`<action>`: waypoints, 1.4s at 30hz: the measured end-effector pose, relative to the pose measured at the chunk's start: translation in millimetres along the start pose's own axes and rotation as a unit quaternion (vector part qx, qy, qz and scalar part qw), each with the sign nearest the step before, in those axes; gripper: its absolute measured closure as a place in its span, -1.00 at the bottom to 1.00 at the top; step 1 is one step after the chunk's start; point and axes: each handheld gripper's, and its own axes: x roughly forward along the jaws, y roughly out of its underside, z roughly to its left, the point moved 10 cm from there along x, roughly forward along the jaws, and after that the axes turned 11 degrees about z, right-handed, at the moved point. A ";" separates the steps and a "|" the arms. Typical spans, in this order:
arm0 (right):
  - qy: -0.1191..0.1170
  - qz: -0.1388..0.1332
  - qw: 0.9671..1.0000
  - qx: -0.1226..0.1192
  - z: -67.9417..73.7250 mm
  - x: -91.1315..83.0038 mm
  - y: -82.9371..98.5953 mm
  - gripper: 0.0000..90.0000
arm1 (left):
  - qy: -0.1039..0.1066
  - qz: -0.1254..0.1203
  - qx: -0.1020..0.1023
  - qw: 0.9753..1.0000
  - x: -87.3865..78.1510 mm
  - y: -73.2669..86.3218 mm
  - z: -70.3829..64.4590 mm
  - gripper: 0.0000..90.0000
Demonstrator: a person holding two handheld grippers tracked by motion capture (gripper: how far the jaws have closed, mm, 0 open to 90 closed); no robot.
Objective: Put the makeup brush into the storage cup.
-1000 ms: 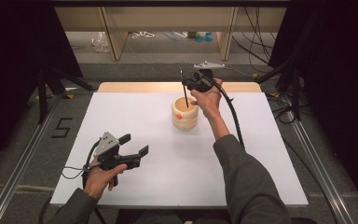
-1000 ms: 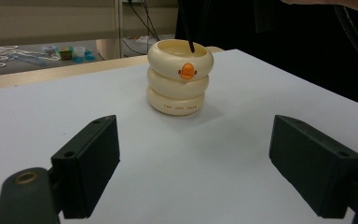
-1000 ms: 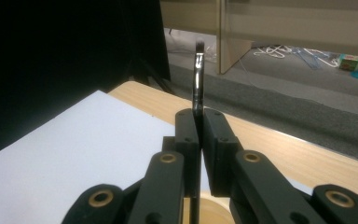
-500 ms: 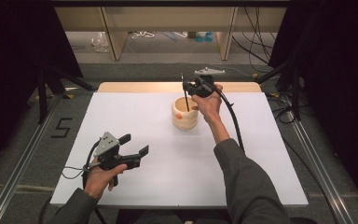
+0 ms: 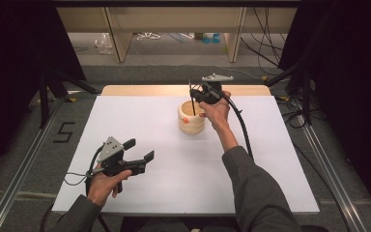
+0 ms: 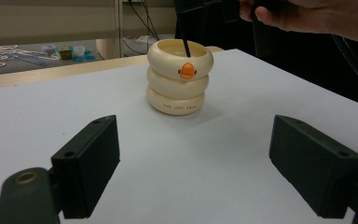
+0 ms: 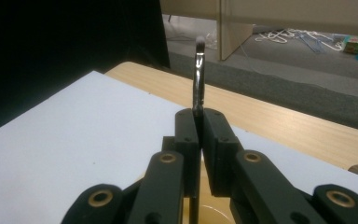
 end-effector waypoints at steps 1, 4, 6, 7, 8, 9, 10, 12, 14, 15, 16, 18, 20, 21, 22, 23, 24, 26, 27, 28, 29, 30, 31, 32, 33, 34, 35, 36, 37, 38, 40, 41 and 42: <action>0.001 0.000 1.000 0.000 -0.8 0.1 0.6 0.89 | 0.000 0.000 0.000 1.000 0.0 0.0 0.0 -0.65; 0.004 0.004 1.000 0.002 -3.6 0.6 4.1 0.79 | 0.000 0.000 0.000 1.000 -0.1 -0.1 0.0 -0.65; 0.007 0.005 1.000 0.004 -4.2 0.7 5.0 0.68 | 0.000 0.000 0.000 1.000 -0.1 -0.1 -0.1 -0.65; 0.012 0.009 1.000 0.003 -5.1 0.8 5.9 0.52 | 0.000 0.000 0.000 1.000 -0.1 -0.1 -0.1 -0.65; 0.032 0.021 0.999 0.009 -8.5 -0.3 7.7 0.25 | 0.000 0.001 0.000 1.000 0.1 0.1 0.0 -0.65; 0.033 0.020 0.999 0.012 -9.3 -0.8 7.3 0.18 | 0.000 0.001 0.000 1.000 0.1 0.1 0.0 -0.65; 0.031 0.021 0.999 0.016 -9.3 -1.3 7.2 0.09 | 0.000 0.000 0.000 1.000 0.2 0.1 -0.2 -0.65; 0.037 0.025 0.999 0.023 -11.6 -2.2 7.7 -0.09 | 0.000 0.001 0.000 1.000 0.1 0.1 -0.1 -0.65; 0.044 0.026 0.998 0.025 -14.6 -4.3 7.8 -0.20 | 0.000 0.001 0.000 1.000 0.1 0.2 0.0 -0.65; 0.044 0.026 0.998 0.025 -14.6 -4.3 7.8 -0.20 | 0.000 0.001 0.000 1.000 0.1 0.2 0.0 -0.65; 0.046 0.025 0.998 0.027 -15.2 -5.3 7.6 -0.23 | 0.000 0.001 0.000 1.000 0.1 0.2 0.0 -0.65; 0.048 0.022 0.998 0.027 -16.2 -10.1 6.3 -0.32 | -0.002 0.004 -0.001 1.000 -0.4 0.6 -0.1 -0.65; 0.045 0.020 0.998 0.030 -15.6 -13.0 5.5 -0.33 | -0.002 0.004 -0.001 1.000 -0.4 0.6 -0.1 -0.65; 0.045 0.020 0.998 0.030 -15.6 -13.0 5.5 -0.33 | -0.002 0.004 0.000 1.000 -0.5 0.7 -0.1 -0.65; 0.043 0.016 0.999 0.029 -15.0 -16.5 4.8 -0.33 | -0.001 0.004 0.000 1.000 -0.3 0.6 -0.1 -0.65; 0.043 0.016 0.999 0.029 -15.0 -16.5 4.8 -0.33 | -0.002 0.004 -0.001 1.000 -0.4 0.7 0.0 -0.65; 0.043 0.015 0.999 0.028 -14.9 -18.8 4.9 -0.35 | -0.001 0.004 0.000 1.000 -0.3 0.6 -0.1 -0.65; 0.043 0.014 0.999 0.028 -14.8 -19.8 4.9 -0.36 | -0.001 0.004 0.000 1.000 -0.3 0.7 -0.1 -0.65; 0.043 0.015 0.999 0.028 -14.4 -21.6 5.4 -0.37 | -0.002 0.004 0.000 1.000 -0.3 0.7 -0.1 -0.65; 0.045 0.015 0.999 0.027 -14.6 -22.5 5.5 -0.38 | -0.002 0.005 0.000 1.000 -0.3 0.9 0.1 -0.65; 0.045 0.014 0.999 0.025 -14.0 -25.3 5.6 -0.40 | -0.002 0.005 0.000 1.000 -0.3 0.8 0.1 -0.65; 0.045 0.014 0.999 0.025 -14.0 -25.3 5.6 -0.40 | -0.002 0.003 0.000 1.000 -0.1 0.6 0.0 -0.65; 0.046 0.013 0.999 0.022 -14.2 -26.2 5.5 -0.41 | 0.000 0.000 0.000 1.000 0.4 0.1 -0.1 -0.65; 0.047 0.012 0.999 0.023 -14.1 -27.7 5.5 -0.42 | -0.001 0.002 0.000 1.000 0.1 0.4 0.0 -0.65; 0.045 0.014 0.999 0.022 -13.7 -29.2 6.0 -0.43 | -0.001 0.001 0.000 1.000 0.1 0.4 0.0 -0.65; 0.047 0.008 0.999 0.018 -13.7 -31.8 5.3 -0.44 | -0.001 0.001 0.000 1.000 0.1 0.4 0.1 -0.65; 0.046 0.008 0.999 0.018 -13.2 -33.6 5.4 -0.45 | -0.001 0.002 0.000 1.000 0.0 0.5 0.2 -0.65; 0.046 0.008 0.999 0.018 -13.2 -33.6 5.4 -0.45 | -0.001 0.002 0.000 1.000 0.0 0.5 0.2 -0.65; 0.045 0.008 0.999 0.018 -11.3 -36.8 6.1 -0.48 | -0.001 0.002 0.000 1.000 0.1 0.6 0.2 -0.65; 0.044 0.009 0.999 0.020 -9.8 -38.7 6.5 -0.48 | -0.001 0.002 0.000 1.000 0.1 0.6 0.2 -0.65; 0.046 0.008 0.999 0.014 -8.4 -42.1 6.7 -0.49 | -0.003 0.005 0.000 1.000 -0.4 1.1 0.4 -0.65; 0.044 0.007 0.999 0.014 -6.7 -43.7 6.8 -0.49 | -0.003 0.005 0.000 1.000 -0.4 1.1 0.4 -0.65; 0.046 0.004 0.999 0.009 -6.3 -45.1 6.8 -0.49 | -0.003 0.005 0.000 1.000 -0.4 1.1 0.5 -0.65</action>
